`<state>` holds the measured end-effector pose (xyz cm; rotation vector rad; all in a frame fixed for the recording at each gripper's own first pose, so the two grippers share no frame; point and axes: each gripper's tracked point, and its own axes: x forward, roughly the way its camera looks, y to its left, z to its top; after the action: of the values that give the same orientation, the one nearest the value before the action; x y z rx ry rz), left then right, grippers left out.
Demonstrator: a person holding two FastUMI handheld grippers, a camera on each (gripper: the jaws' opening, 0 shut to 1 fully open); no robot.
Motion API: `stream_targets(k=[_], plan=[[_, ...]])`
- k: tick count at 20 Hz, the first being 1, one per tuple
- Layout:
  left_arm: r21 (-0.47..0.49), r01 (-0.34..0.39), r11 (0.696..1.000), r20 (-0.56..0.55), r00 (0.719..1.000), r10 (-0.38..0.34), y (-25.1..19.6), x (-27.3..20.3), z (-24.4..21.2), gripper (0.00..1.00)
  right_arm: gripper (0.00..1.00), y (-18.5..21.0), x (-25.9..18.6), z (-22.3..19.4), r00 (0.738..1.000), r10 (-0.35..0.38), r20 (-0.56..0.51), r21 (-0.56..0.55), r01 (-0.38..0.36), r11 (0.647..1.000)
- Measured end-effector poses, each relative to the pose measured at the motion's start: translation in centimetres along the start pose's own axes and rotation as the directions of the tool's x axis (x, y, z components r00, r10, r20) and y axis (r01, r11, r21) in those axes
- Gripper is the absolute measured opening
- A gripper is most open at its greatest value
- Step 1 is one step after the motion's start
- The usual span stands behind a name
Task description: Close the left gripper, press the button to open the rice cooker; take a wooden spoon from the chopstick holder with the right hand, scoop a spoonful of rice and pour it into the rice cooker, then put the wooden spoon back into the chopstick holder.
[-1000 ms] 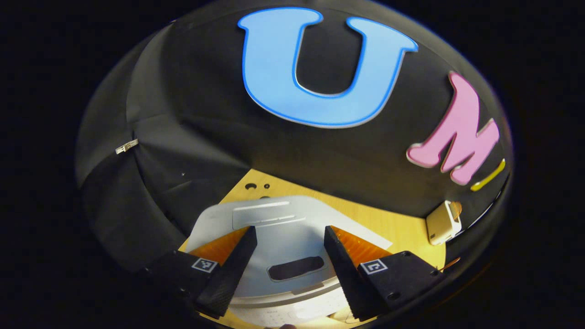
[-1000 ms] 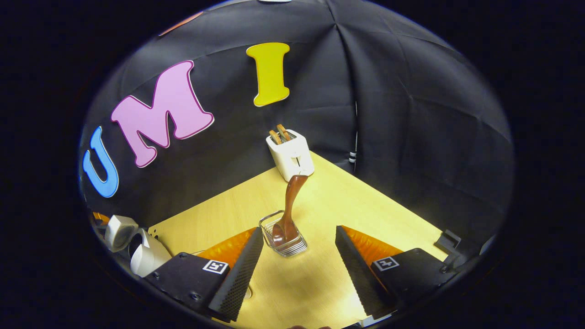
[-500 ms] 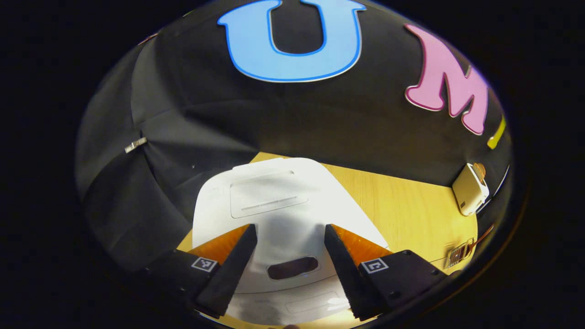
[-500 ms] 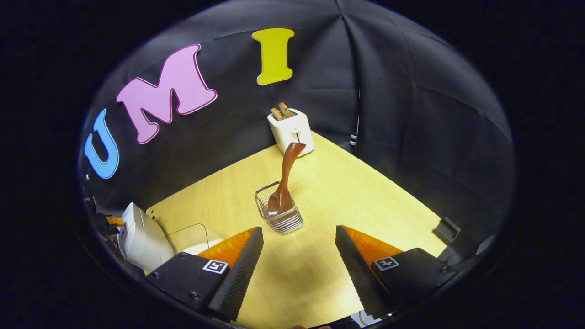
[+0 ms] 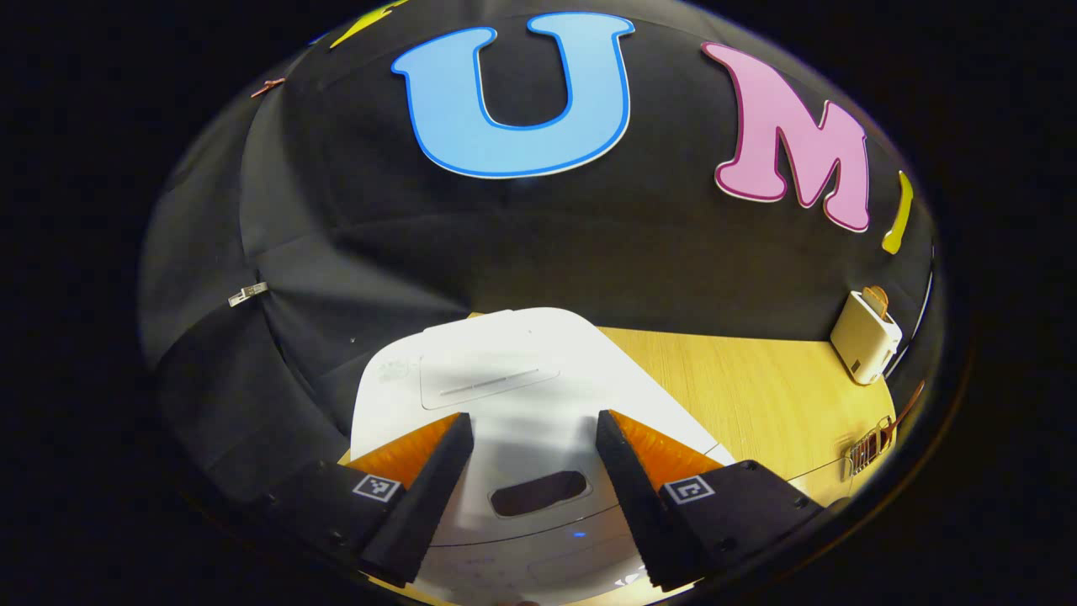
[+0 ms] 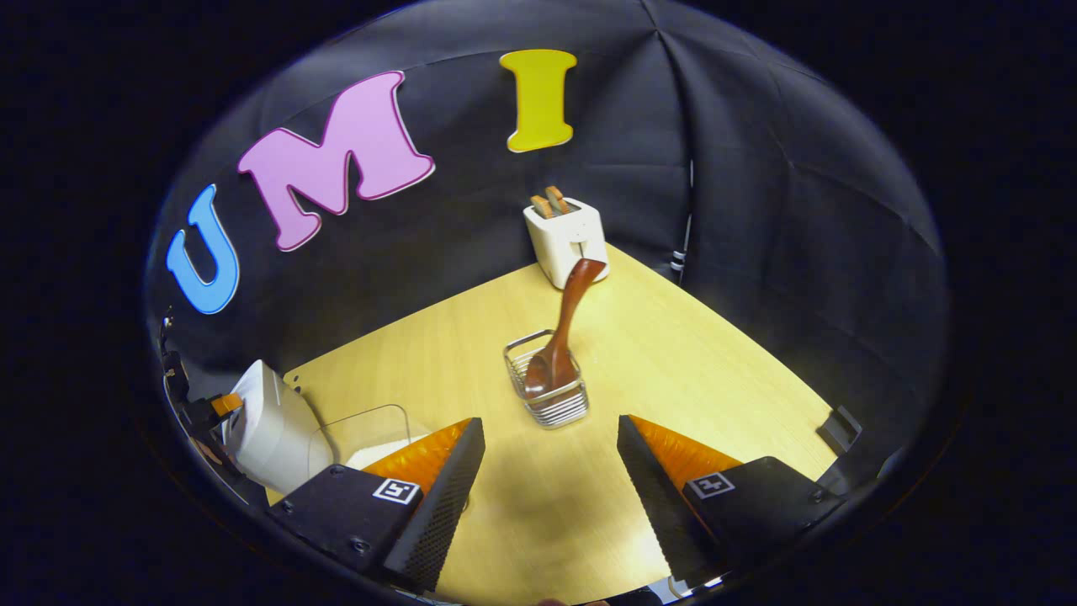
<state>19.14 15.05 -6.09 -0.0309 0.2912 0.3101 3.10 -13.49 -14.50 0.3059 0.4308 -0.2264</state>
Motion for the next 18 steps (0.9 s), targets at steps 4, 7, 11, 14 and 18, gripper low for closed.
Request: stream_targets(k=[4,7,11,14,18], plan=[[-0.042,0.017,0.999,0.102,0.995,-0.013,0.8,-2.4,2.7,0.98,0.99,2.9,-1.2,0.5,0.998,0.040,0.041,-0.071,-0.037,0.997],[-0.005,0.035,0.999,0.222,0.974,-0.033,1.6,-6.1,5.7,0.97,0.99,5.8,-2.2,1.3,0.993,0.083,0.084,-0.093,-0.075,0.993],[0.023,0.078,0.997,0.327,0.942,-0.081,1.9,-11.7,8.0,0.97,0.99,10.0,-3.1,2.6,0.982,0.153,0.111,-0.140,-0.137,0.981],[0.052,0.135,0.989,0.397,0.906,-0.145,1.3,-16.9,8.8,0.98,0.99,13.2,-3.8,4.1,0.968,0.195,0.156,-0.161,-0.170,0.972],[-0.021,0.224,0.974,0.407,0.892,-0.197,-0.3,-22.5,6.3,0.97,0.99,17.3,-6.2,5.8,0.939,0.254,0.231,-0.202,-0.209,0.957]])
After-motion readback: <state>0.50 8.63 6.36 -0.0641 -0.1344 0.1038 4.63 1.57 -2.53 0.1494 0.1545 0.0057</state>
